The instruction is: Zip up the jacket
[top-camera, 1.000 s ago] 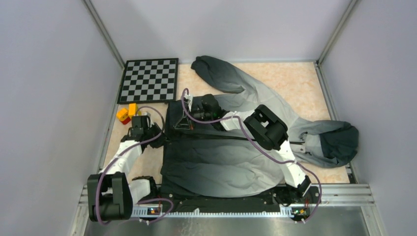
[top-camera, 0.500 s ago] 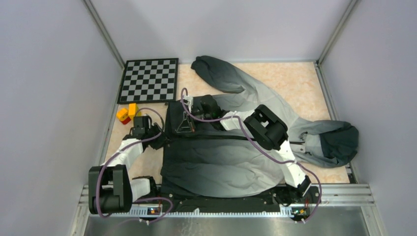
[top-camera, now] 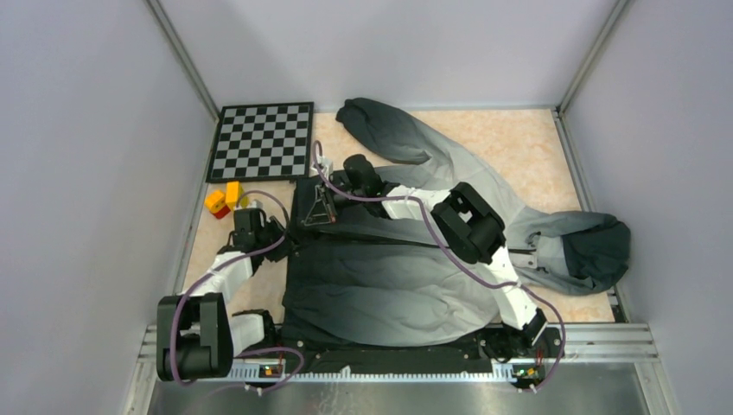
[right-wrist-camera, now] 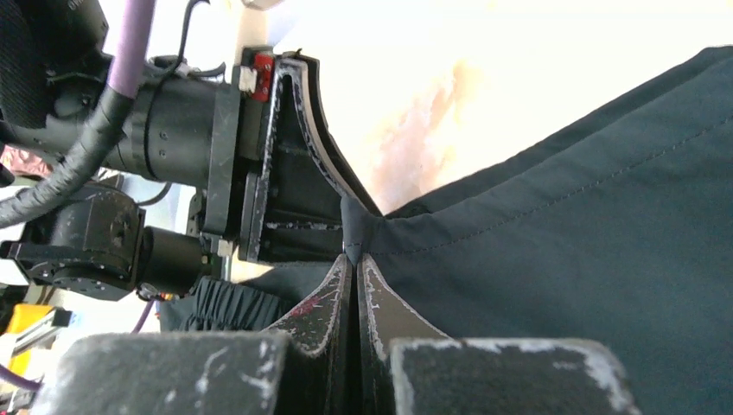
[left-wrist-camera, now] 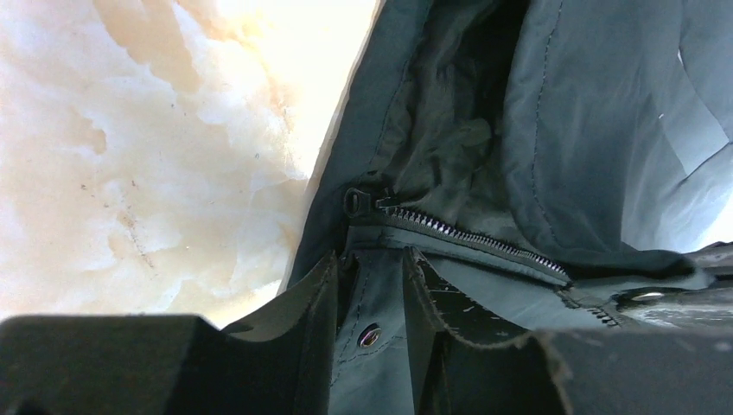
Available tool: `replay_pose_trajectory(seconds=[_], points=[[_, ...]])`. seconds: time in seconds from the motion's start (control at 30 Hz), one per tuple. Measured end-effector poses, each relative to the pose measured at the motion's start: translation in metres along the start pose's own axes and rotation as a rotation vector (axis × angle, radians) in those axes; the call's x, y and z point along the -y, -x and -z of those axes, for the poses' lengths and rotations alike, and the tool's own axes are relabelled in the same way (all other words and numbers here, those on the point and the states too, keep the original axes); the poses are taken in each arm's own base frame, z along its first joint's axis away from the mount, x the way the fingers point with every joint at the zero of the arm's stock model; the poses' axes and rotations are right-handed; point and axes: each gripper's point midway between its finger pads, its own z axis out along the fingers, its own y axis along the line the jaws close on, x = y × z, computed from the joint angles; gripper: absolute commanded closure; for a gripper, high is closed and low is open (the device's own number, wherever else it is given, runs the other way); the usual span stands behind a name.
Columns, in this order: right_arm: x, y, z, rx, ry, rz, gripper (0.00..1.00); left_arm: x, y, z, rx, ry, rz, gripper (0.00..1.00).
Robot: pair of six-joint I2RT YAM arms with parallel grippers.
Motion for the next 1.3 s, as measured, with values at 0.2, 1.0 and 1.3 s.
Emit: replay_pose_trajectory(seconds=[0.2, 1.0, 1.3], points=[[0.007, -0.013, -0.002, -0.034, -0.009, -0.035, 1.0, 0.003, 0.004, -0.002, 0.016, -0.04, 0.017, 0.65], [0.035, -0.026, 0.001, -0.04, -0.024, -0.289, 1.0, 0.031, 0.002, 0.004, 0.044, -0.391, -0.007, 0.97], [0.047, -0.021, 0.021, -0.003, 0.016, -0.27, 1.0, 0.059, -0.007, 0.04, 0.138, -0.598, -0.176, 1.0]])
